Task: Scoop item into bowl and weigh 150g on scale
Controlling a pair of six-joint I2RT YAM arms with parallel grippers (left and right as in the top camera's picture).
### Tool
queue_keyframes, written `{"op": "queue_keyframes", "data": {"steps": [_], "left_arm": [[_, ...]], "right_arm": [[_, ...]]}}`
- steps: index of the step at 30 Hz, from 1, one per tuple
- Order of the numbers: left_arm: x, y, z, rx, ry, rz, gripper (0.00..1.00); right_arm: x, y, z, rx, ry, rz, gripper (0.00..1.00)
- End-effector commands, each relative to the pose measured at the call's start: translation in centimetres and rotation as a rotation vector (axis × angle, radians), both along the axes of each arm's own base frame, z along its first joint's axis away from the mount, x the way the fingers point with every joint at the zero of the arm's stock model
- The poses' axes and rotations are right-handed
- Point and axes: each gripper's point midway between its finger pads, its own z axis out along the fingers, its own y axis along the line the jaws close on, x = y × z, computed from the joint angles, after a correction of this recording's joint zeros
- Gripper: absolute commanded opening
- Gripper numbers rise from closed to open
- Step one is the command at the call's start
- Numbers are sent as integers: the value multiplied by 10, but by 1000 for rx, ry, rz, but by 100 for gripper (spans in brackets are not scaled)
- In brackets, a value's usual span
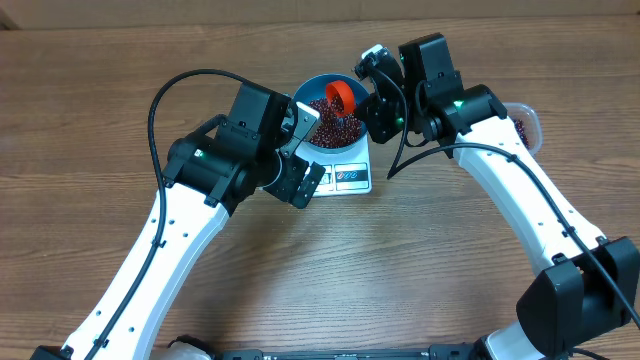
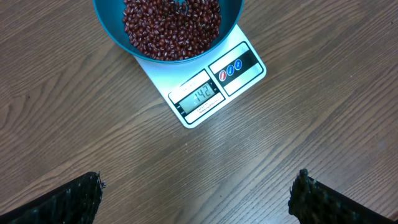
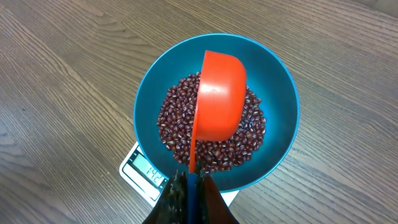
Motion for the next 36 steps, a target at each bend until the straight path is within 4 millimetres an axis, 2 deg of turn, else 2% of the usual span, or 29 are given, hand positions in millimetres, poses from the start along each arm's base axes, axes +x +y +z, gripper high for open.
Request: {"op": "queue_keyframes", "data": {"steps": [1, 26, 30, 34, 36], "left_arm": [[-1, -2, -4, 1, 9, -25, 100], [-1, -2, -4, 1, 9, -25, 100], [-1, -2, -4, 1, 9, -25, 99], [-1, -2, -4, 1, 9, -25, 100], [-1, -2, -4, 1, 9, -25, 100]], "right_arm": [[2, 1, 21, 16, -49, -4, 4], [0, 0, 18, 7, -35, -1, 4], [-10, 2, 12, -79, -88, 146, 4], [2, 0, 18, -59, -104, 62, 3], [2, 1, 18, -54, -104, 67, 4]]}}
